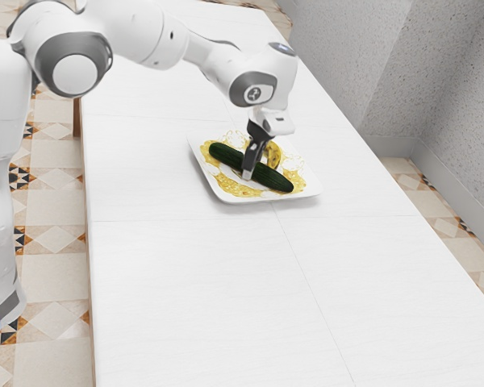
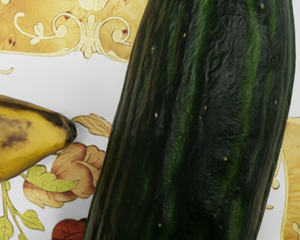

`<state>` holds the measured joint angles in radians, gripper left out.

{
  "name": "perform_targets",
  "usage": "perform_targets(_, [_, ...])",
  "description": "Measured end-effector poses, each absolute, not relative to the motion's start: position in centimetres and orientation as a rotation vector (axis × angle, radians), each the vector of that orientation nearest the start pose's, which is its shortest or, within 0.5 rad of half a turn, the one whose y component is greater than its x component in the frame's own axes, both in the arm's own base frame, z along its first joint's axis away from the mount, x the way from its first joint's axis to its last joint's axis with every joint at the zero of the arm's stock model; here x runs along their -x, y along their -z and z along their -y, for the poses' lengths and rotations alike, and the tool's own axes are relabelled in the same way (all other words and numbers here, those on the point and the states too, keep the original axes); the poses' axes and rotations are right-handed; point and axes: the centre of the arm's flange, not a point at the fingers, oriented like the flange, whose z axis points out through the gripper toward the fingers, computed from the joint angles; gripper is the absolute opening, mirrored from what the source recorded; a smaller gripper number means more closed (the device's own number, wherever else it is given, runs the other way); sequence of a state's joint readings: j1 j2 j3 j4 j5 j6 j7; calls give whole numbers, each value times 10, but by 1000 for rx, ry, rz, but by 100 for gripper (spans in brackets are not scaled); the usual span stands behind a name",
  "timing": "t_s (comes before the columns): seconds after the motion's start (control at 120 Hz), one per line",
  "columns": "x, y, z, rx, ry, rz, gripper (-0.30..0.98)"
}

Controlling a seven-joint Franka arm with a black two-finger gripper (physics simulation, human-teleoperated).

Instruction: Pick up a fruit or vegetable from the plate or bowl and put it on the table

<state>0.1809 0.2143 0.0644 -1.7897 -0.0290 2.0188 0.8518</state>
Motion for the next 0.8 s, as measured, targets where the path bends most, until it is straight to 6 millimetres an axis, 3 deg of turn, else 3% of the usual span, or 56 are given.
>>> perform_targets(0.117, [-603, -431, -147, 3007, 27, -924, 63])
perform_targets(0.35, [-603, -430, -149, 3008, 26, -918, 33])
perform_targets(0.55, [-604, -429, -151, 3007, 29, -910, 23])
perform_targets(0.7, [-604, -443, -148, 2992, 58, -915, 21])
perform_targets(0.8, [-618, -473, -134, 2938, 131, -952, 21])
